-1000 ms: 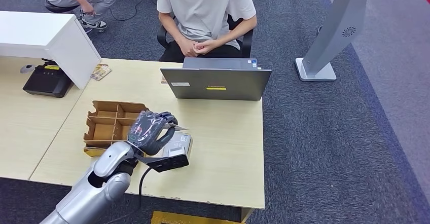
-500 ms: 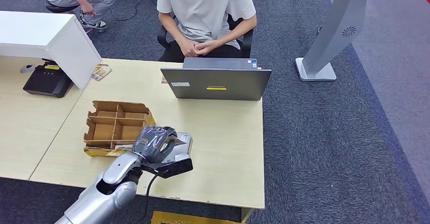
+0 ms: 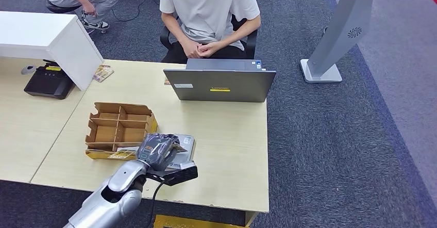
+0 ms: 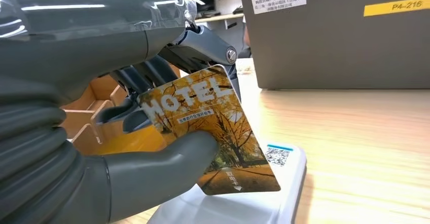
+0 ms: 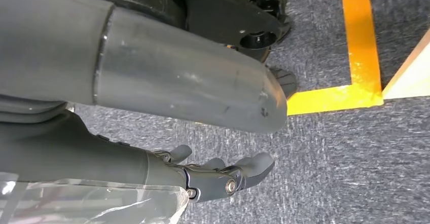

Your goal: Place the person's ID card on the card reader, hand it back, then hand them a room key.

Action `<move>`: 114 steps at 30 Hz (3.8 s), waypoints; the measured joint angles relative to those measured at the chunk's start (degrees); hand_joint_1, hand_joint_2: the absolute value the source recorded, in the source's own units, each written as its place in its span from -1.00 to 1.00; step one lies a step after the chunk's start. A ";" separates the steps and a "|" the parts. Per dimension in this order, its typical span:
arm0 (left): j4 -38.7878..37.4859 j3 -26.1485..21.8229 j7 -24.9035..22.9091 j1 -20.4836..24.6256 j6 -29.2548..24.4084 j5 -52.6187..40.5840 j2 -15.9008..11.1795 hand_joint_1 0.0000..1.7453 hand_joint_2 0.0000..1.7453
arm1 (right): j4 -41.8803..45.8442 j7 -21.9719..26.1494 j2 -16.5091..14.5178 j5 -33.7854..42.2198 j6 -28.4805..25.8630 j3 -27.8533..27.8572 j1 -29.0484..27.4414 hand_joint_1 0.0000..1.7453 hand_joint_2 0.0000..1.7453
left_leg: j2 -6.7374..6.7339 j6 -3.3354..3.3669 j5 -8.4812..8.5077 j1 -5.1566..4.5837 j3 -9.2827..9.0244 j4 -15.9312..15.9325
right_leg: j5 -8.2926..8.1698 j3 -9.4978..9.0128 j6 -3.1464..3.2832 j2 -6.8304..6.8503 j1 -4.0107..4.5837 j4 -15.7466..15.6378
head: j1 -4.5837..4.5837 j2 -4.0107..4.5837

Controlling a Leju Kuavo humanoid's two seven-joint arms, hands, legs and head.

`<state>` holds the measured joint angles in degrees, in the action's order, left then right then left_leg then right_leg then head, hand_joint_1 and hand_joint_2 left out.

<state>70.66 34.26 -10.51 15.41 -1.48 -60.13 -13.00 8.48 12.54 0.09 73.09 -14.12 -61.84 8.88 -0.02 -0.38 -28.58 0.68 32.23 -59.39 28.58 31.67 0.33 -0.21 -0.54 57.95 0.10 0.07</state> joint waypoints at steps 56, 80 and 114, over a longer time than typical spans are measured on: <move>-27.22 -7.66 5.79 45.82 -24.91 -11.41 -0.91 0.50 1.00 | 0.01 -3.78 -2.47 -4.77 -1.00 -9.63 2.55 -1.00 -1.00 | -0.04 -0.10 0.58 0.03 0.74 -0.02 | -0.49 0.86 0.14 -0.11 0.02 0.17 | 0.05 0.00; -30.17 -9.99 5.06 45.37 -26.06 -11.01 -0.91 -1.00 1.00 | 0.00 -3.77 -2.46 -4.27 -0.82 -9.66 2.77 -1.00 -1.00 | 0.01 -0.11 0.60 0.03 0.82 -0.02 | -0.52 0.91 0.12 -0.05 0.02 0.18 | 0.05 0.00; 25.73 -9.37 8.83 -5.49 -23.26 -14.85 -6.09 -1.00 1.00 | -1.02 3.62 -2.20 3.07 -2.10 -6.59 -1.13 -1.00 -1.00 | -0.04 -0.14 0.52 0.02 0.86 0.03 | -0.45 0.96 0.09 -0.07 0.00 0.12 | 0.05 0.00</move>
<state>96.39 24.88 -1.68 9.92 -24.74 -74.98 -19.09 7.46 16.16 -2.11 76.16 -16.22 -68.43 7.75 -0.07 -0.51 -28.06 0.70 33.09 -59.36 28.13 32.63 0.42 -0.28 -0.54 58.07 0.15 0.07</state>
